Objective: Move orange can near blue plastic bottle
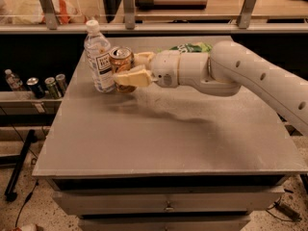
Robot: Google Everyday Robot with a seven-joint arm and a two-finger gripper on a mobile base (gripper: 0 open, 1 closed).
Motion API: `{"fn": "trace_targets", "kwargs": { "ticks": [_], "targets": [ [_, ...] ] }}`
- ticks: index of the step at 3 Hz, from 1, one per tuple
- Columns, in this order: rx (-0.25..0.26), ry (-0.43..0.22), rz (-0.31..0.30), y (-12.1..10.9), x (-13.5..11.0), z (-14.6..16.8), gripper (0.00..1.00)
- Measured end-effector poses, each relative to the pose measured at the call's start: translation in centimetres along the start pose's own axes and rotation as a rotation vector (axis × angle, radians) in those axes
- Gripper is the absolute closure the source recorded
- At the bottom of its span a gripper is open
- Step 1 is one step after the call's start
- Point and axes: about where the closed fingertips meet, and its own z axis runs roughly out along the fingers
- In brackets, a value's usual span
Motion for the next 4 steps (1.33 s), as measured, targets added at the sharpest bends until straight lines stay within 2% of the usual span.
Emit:
{"fn": "trace_targets", "kwargs": {
  "ticks": [2,3,4],
  "targets": [
    [-0.002,0.016,0.012,0.0,0.7,0.5,1.0],
    [-0.017,0.018,0.03,0.0,1.3,1.1,0.82],
    [-0.028,0.023,0.044,0.0,1.7,1.5,0.58]
  ]
}}
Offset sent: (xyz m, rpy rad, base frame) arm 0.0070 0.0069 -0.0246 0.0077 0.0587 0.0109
